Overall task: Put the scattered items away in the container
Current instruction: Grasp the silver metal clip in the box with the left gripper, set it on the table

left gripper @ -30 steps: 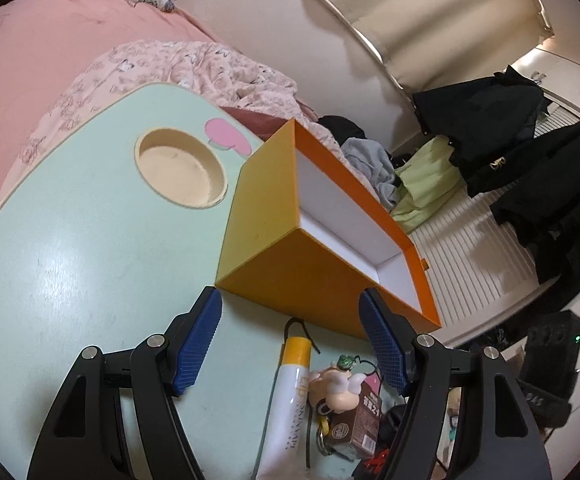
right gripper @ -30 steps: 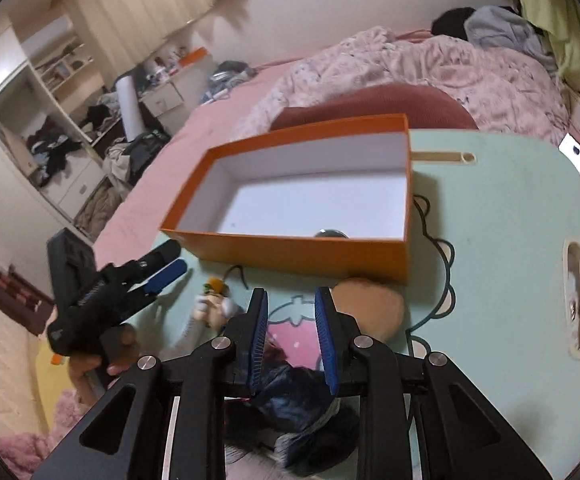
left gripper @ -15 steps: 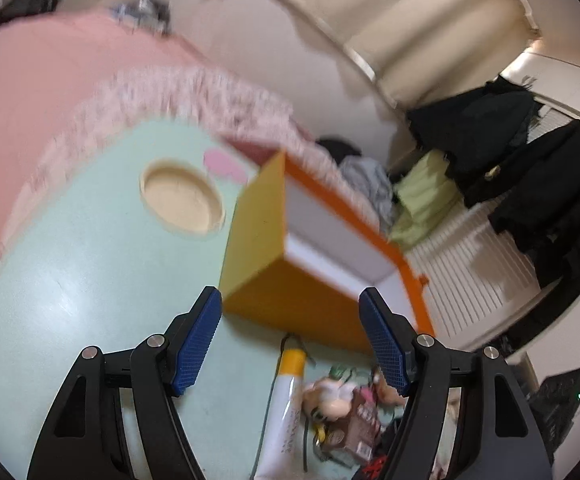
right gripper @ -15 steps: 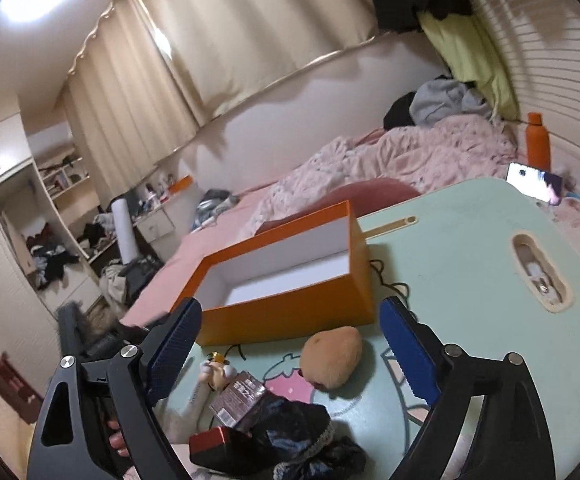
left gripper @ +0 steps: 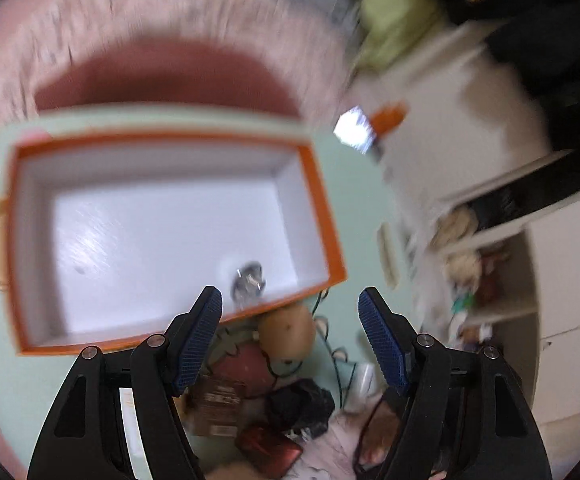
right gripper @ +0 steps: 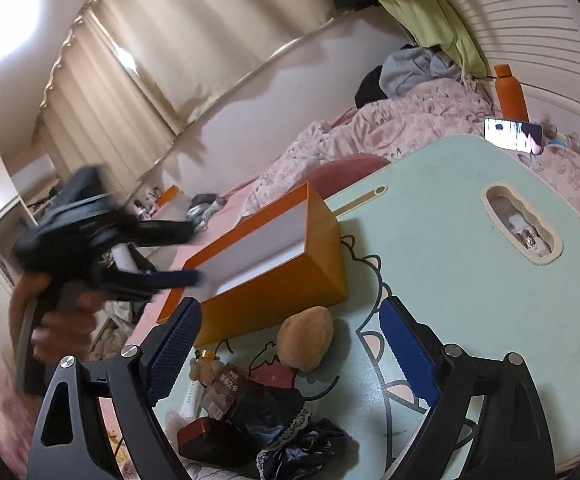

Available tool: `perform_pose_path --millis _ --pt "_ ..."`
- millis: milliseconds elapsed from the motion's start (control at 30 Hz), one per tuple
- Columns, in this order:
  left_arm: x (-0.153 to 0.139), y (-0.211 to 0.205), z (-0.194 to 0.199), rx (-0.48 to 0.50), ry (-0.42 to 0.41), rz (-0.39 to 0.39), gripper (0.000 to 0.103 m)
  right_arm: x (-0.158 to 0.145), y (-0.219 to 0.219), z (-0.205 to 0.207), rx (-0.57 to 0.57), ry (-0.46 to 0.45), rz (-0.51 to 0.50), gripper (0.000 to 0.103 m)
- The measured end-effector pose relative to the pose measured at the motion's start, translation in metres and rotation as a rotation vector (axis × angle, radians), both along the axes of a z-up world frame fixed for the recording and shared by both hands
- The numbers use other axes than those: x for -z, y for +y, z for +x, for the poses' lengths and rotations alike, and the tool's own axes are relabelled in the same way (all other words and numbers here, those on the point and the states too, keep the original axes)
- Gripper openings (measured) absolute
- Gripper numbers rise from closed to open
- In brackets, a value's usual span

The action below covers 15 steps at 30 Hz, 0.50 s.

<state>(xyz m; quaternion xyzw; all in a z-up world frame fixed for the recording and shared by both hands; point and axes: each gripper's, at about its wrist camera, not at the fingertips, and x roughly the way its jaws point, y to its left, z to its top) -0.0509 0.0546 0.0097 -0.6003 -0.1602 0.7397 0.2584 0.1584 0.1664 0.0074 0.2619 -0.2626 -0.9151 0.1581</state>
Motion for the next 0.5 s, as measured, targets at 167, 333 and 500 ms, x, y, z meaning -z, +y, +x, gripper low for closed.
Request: perform_pose_path --millis 167,333,500 --pt "0.038 0.042 -0.034 0.064 -0.195 -0.079 0.071 0.001 0.003 0.002 0.004 0.011 -0.013 0.091" --pt "0.053 0.043 -0.049 0.047 -0.314 -0.014 0.071 0.001 0.007 0.004 0.009 0.014 -0.036 0.091" --pt "0.050 0.034 -0.050 -0.018 -0.317 -0.002 0.071 0.002 0.010 0.003 0.009 0.010 -0.054 0.091"
